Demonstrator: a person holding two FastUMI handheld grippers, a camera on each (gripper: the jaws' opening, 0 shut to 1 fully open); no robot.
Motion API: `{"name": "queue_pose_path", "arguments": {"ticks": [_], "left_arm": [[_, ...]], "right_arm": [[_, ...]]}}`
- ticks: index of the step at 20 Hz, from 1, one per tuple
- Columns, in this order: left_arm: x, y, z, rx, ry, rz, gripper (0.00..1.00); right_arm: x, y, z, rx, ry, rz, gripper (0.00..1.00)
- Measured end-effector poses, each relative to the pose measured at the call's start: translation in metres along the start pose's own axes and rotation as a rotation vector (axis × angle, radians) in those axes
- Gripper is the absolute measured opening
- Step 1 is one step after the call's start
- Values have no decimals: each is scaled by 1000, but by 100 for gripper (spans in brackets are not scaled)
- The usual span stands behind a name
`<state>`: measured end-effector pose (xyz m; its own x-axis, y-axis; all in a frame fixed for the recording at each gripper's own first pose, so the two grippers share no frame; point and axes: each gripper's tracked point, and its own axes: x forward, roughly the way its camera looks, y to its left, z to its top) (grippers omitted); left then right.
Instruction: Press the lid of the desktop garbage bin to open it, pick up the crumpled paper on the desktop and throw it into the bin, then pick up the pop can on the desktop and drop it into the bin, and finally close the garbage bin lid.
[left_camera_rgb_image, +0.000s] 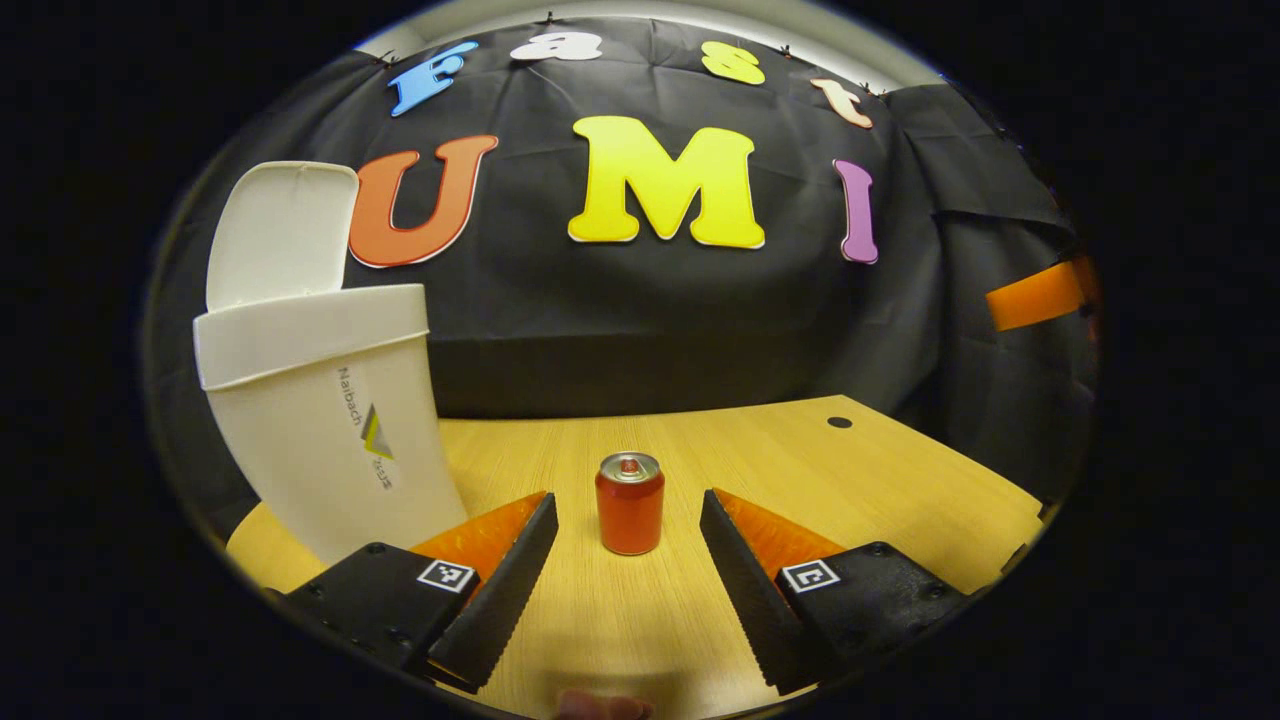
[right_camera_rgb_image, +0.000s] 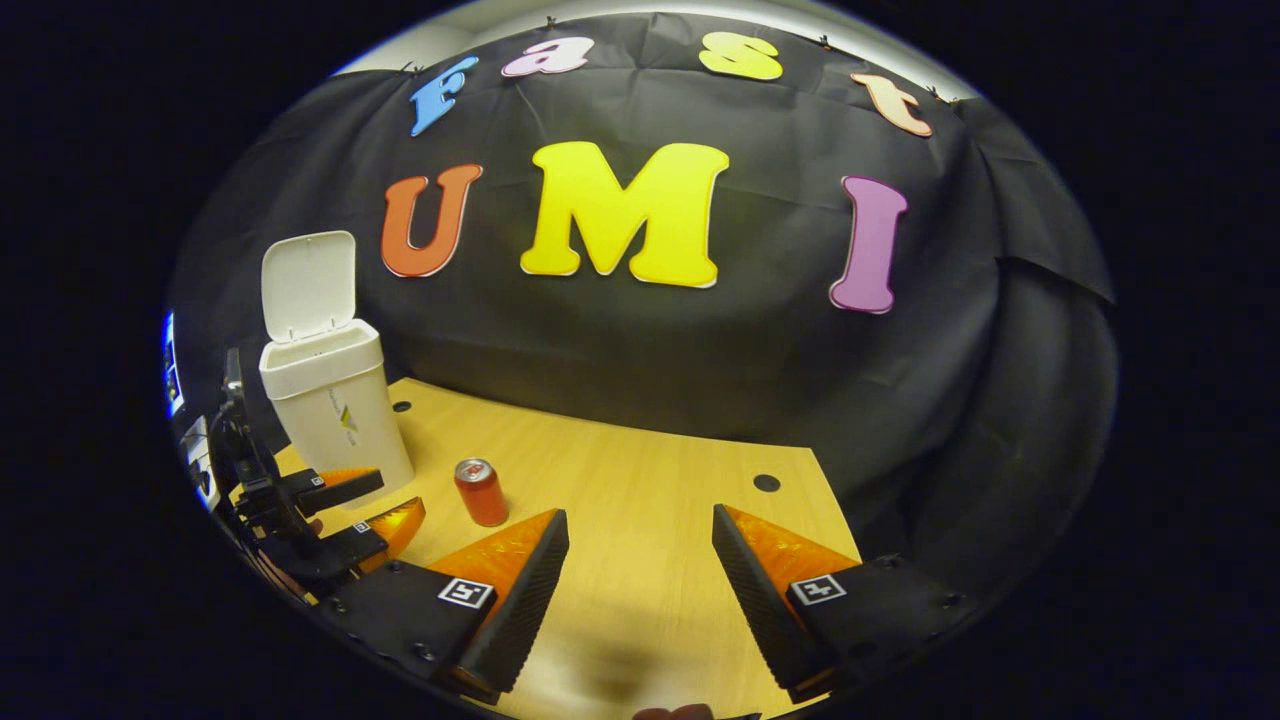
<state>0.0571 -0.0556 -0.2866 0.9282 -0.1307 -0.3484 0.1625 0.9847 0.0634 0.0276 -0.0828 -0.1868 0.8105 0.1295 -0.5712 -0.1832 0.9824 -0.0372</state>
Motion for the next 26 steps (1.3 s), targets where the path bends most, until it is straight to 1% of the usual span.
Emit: {"name": "queue_pose_path", "arguments": {"ticks": [2,5,9,13,17,22,26], "left_arm": [[21,-1,-18,8,36,-7,95],[47,-5,-41,-11,91,-13,96],[64,-6,-59,-28,129,2,95],[79,-4,-64,-27,145,17,95],[95,6,-67,-34,150,45,95],[118,11,-69,-82,168,39,95],[133,12,-66,-71,172,30,95]], "right_arm": [[0,-19,-15,-13,28,-50,92],[-2,-35,-19,-15,42,-80,92],[2,-45,-20,-10,46,-100,92],[2,-49,-25,0,61,-93,92],[10,-42,-27,-1,80,-77,92],[18,-40,-27,0,90,-72,92],[22,-39,-26,-3,99,-73,92]]}}
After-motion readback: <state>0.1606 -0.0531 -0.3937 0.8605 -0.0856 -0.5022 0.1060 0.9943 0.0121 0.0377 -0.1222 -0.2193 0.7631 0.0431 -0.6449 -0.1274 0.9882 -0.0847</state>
